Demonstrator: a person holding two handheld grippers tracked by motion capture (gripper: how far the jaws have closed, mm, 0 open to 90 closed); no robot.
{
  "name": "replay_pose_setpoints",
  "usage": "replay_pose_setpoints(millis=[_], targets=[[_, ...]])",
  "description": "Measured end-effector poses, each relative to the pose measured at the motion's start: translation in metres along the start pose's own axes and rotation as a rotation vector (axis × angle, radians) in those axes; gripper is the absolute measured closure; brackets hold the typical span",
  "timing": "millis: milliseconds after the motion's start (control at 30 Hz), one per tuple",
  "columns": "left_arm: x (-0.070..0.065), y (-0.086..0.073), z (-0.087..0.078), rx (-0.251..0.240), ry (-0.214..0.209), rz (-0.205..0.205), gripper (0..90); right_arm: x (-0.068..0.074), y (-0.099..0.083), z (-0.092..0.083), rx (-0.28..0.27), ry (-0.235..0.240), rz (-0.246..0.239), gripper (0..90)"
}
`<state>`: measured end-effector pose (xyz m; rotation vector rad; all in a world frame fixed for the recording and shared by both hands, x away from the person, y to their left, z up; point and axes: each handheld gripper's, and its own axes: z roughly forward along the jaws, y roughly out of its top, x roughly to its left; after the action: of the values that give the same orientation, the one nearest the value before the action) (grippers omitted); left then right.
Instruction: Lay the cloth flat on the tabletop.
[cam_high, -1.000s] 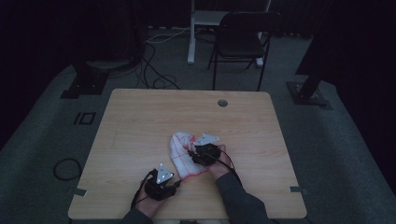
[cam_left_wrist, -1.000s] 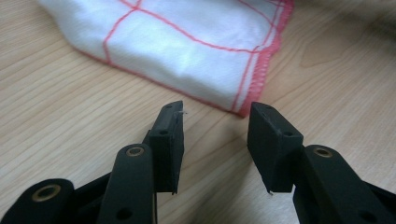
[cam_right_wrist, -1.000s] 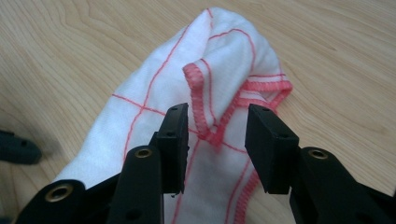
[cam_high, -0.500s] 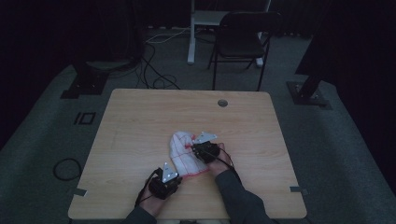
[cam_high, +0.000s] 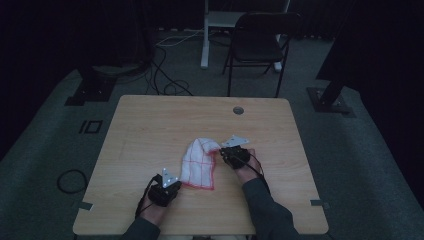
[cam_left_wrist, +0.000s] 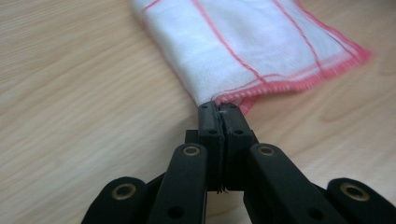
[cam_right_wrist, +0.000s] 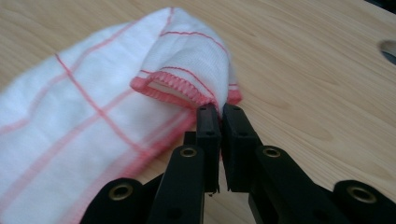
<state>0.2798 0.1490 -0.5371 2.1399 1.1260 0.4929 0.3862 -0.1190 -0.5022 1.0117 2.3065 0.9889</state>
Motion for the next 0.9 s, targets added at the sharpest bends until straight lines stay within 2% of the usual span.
replay_pose_setpoints(millis=[33, 67, 167, 200, 233, 300, 567, 600, 667, 700, 733, 767, 800, 833, 867, 900], targets=[[0.006, -0.001, 0.000, -0.001, 0.009, -0.021, 89.3, -0.007, -0.003, -0.003, 0.002, -0.013, 0.008, 86.8], [0.006, -0.001, 0.000, -0.001, 0.009, -0.021, 89.4, -0.009, -0.004, -0.005, 0.003, -0.018, 0.010, 86.8], [0.019, -0.002, -0.001, -0.002, 0.036, -0.053, 89.5, -0.020, -0.010, -0.010, 0.008, -0.039, 0.019, 86.9], [0.019, -0.002, -0.001, -0.002, 0.036, -0.053, 89.6, -0.020, -0.010, -0.010, 0.008, -0.039, 0.019, 86.9], [0.025, -0.002, -0.001, -0.002, 0.041, -0.073, 89.6, -0.027, -0.013, -0.014, 0.010, -0.052, 0.028, 87.0], [0.030, -0.003, 0.000, -0.004, 0.044, -0.088, 90.0, -0.033, -0.017, -0.017, 0.010, -0.060, 0.041, 87.1], [0.035, -0.003, 0.000, -0.008, 0.065, -0.103, 90.0, -0.048, -0.027, -0.021, 0.031, -0.093, 0.072, 87.2], [0.035, -0.003, 0.000, -0.008, 0.065, -0.103, 89.4, -0.048, -0.027, -0.021, 0.031, -0.093, 0.072, 87.2], [0.033, -0.003, -0.002, -0.013, 0.078, -0.095, 82.2, -0.046, -0.028, -0.018, 0.045, -0.093, 0.061, 87.3], [0.029, -0.001, -0.005, -0.029, 0.088, -0.073, 79.1, -0.046, -0.028, -0.018, 0.044, -0.093, 0.061, 87.2], [0.029, -0.001, -0.005, -0.029, 0.088, -0.073, 77.3, -0.046, -0.028, -0.018, 0.044, -0.093, 0.061, 87.2], [0.022, 0.002, -0.011, -0.045, 0.109, -0.046, 75.6, -0.046, -0.028, -0.017, 0.039, -0.092, 0.063, 87.2], [0.022, 0.002, -0.011, -0.045, 0.109, -0.046, 74.5, -0.046, -0.028, -0.017, 0.037, -0.090, 0.065, 87.2], [0.017, 0.005, -0.015, -0.061, 0.121, -0.024, 73.4, -0.046, -0.028, -0.017, 0.037, -0.091, 0.065, 87.2], [0.017, 0.005, -0.015, -0.061, 0.121, -0.024, 72.9, -0.046, -0.028, -0.017, 0.037, -0.091, 0.065, 87.2], [0.012, 0.007, -0.019, -0.073, 0.129, -0.007, 71.8, -0.046, -0.028, -0.017, 0.037, -0.091, 0.068, 87.1]])
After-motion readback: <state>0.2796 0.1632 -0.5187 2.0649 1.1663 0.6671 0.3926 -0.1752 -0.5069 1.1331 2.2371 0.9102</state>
